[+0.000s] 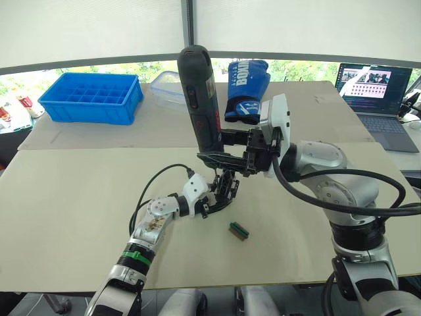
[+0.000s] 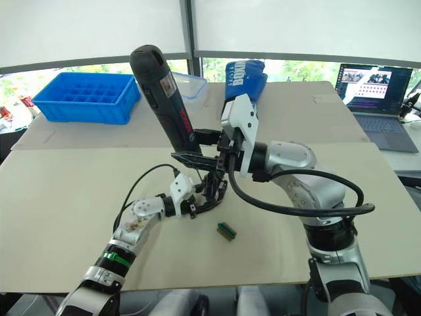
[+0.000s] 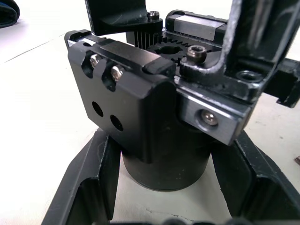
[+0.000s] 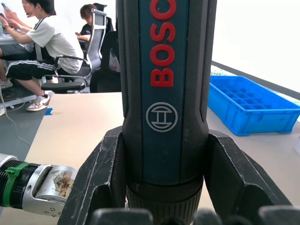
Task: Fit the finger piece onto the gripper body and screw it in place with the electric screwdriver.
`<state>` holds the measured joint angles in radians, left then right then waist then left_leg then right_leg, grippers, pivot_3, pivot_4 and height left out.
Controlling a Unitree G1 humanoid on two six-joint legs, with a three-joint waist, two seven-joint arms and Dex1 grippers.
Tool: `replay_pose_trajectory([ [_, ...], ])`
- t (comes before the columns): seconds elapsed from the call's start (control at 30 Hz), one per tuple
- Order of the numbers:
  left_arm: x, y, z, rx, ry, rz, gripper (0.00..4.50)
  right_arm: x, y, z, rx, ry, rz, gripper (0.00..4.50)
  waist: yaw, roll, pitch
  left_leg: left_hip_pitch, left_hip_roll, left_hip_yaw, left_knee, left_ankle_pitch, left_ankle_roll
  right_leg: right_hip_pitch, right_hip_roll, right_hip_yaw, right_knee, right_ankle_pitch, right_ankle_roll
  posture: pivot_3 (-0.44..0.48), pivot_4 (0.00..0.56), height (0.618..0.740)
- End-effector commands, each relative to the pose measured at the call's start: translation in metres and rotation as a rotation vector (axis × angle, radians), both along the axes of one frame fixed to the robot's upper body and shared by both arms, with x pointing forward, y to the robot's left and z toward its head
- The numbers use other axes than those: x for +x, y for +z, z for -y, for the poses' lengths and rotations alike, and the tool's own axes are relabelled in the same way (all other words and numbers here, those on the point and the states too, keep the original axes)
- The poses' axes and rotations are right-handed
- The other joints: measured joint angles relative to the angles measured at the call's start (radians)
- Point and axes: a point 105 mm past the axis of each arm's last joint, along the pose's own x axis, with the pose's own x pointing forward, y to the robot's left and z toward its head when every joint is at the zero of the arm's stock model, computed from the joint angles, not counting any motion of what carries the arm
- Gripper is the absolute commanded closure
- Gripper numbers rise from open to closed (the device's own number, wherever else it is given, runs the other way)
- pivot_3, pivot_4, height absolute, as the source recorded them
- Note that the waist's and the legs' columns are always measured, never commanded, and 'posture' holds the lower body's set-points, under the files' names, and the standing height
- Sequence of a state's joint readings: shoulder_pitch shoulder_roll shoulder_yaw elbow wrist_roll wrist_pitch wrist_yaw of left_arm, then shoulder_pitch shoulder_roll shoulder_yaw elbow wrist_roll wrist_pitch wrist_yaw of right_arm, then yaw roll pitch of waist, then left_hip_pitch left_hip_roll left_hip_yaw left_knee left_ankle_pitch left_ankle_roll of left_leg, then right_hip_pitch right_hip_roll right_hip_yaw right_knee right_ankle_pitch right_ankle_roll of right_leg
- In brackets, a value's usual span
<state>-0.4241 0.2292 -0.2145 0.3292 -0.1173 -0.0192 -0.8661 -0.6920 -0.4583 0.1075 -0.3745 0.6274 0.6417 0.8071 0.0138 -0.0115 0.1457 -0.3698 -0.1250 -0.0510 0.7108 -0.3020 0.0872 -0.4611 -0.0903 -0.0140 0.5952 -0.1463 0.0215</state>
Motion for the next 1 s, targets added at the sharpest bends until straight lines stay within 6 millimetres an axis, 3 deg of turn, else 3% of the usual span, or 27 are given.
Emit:
replay_pose_trajectory([
  [0.03, 0.0016, 0.0129, 0.0012, -0.023, -0.004, 0.046, 2.20, -0.0085, 0.0122, -0.0001, 0.042, 0.021, 0.079, 2.59, 0.000, 0.000, 0.000, 0.000, 0.000, 0.000, 0.000, 0.000, 0.000, 0.000, 0.000, 0.000, 0.000, 0.000, 0.000, 0.000, 0.150, 0.740],
  [1.0, 0.0034, 0.0149, 0.0022, -0.027, -0.003, 0.047, 2.20, -0.0065, 0.0034, -0.0012, 0.031, 0.020, 0.062, 2.59, -0.001, 0.000, 0.000, 0.000, 0.000, 0.000, 0.000, 0.000, 0.000, 0.000, 0.000, 0.000, 0.000, 0.000, 0.000, 0.000, 0.150, 0.740],
])
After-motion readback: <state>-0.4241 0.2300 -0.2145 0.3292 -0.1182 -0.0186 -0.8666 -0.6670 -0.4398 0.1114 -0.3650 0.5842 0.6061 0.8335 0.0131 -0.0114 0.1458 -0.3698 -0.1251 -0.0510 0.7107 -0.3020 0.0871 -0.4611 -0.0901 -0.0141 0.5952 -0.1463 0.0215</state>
